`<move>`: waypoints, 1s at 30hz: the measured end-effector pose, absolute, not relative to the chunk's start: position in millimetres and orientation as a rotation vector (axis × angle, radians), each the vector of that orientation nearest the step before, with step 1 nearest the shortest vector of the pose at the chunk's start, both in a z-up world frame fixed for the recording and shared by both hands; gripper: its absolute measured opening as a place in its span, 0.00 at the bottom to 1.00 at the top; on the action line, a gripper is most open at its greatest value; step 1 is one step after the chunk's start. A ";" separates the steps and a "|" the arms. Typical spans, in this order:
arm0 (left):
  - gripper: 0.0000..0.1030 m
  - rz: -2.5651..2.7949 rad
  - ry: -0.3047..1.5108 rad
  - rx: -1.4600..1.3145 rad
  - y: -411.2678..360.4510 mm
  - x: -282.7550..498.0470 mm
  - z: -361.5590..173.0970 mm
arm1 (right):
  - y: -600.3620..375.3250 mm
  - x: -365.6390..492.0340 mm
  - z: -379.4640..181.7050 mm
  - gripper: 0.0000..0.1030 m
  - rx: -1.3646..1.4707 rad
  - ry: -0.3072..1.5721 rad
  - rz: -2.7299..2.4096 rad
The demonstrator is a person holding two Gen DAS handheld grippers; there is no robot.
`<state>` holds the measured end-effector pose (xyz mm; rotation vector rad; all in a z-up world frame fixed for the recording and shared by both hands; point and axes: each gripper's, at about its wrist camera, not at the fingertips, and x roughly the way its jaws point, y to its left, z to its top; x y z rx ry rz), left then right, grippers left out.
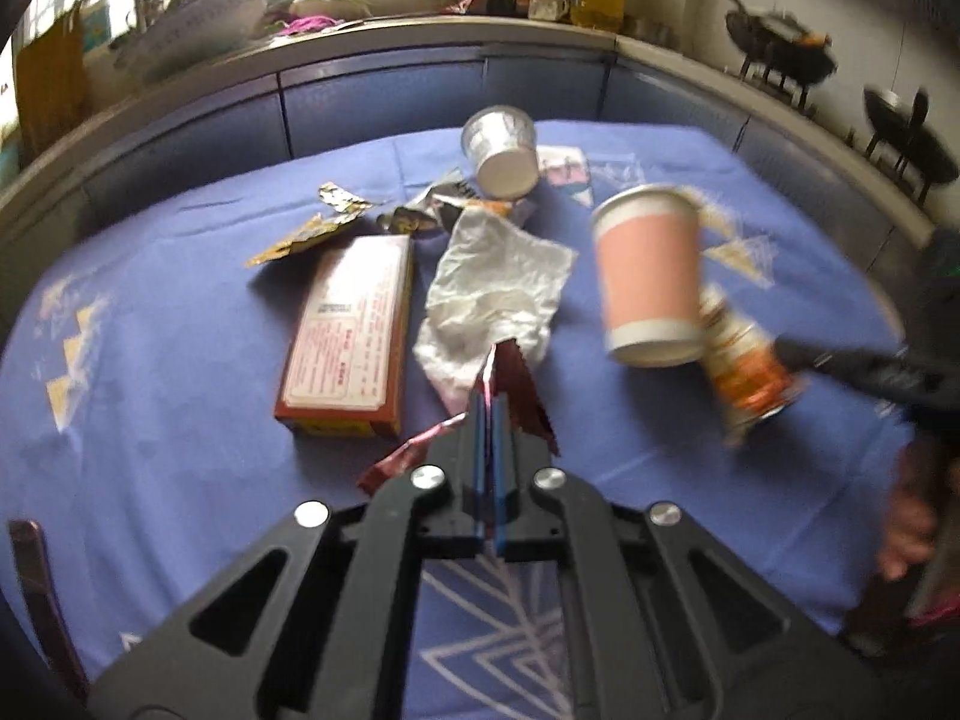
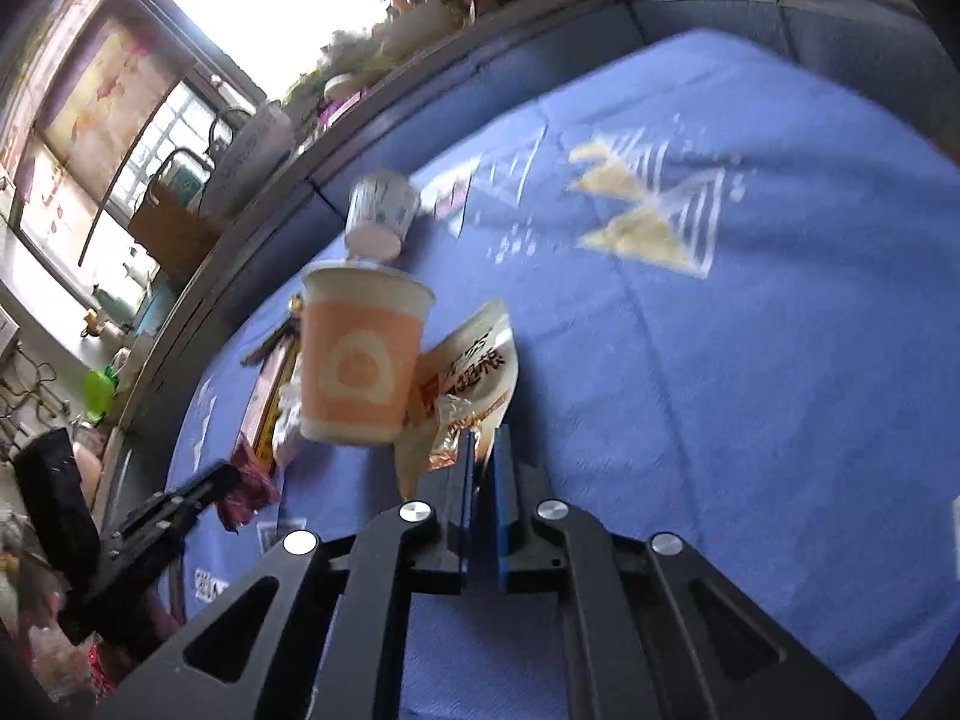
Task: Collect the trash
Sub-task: 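Grasp the snack wrapper with the right gripper while the left gripper grasps a red wrapper, then carry both wrappers to the bin and release them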
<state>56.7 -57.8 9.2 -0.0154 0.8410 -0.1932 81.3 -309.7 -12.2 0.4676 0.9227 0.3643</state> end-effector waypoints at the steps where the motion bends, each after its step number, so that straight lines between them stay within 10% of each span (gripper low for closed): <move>1: 0.01 -0.206 0.841 -0.043 -55.5 53.5 12.9 | -310.9 82.5 -16.4 0.06 0.503 0.940 0.378; 5: 0.01 -0.270 0.831 -0.160 -44.7 41.6 29.9 | -322.8 82.1 -29.3 0.19 0.708 0.970 0.460; 7: 0.01 -0.292 0.832 -0.191 -43.3 35.9 34.1 | -329.5 80.5 -37.3 0.62 0.821 0.989 0.480; 8: 0.01 -0.300 0.836 -0.200 -44.1 34.2 34.8 | -335.3 77.8 -42.1 0.64 0.881 0.988 0.472; 14: 0.01 -0.337 0.855 -0.197 -57.7 24.9 32.7 | -326.3 81.5 -36.4 0.62 0.833 0.996 0.475; 18: 0.01 -0.367 0.849 -0.193 -68.1 23.1 35.2 | -298.8 96.2 -40.7 0.19 0.727 1.063 0.505; 30: 0.01 -0.568 0.867 -0.155 -148.6 41.8 52.8 | -391.6 37.2 -0.4 0.15 0.647 0.818 0.237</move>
